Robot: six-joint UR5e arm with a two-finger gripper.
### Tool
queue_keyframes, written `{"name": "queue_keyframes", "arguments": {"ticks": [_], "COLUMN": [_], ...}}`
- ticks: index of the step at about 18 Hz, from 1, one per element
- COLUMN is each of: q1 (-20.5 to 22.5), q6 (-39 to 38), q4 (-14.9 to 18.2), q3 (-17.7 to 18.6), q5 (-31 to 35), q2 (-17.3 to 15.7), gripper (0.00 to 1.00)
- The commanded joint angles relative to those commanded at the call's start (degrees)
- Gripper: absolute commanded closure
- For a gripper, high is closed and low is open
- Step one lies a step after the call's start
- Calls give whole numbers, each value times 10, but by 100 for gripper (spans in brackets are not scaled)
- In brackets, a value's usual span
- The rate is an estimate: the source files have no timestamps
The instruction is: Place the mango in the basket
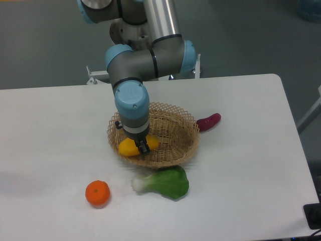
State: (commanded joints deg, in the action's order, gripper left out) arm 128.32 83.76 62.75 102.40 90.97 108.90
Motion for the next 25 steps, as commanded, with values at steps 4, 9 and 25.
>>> {"name": "queue_keyframes", "arguments": {"ticks": [4,9,25], "q1": [10,64,230], "q6": [2,4,90], "q4": [-1,4,64], "q3": [-23,-94,-310], "q5": [2,2,0], "q2": [-1,18,134], "gripper": [0,0,0]}}
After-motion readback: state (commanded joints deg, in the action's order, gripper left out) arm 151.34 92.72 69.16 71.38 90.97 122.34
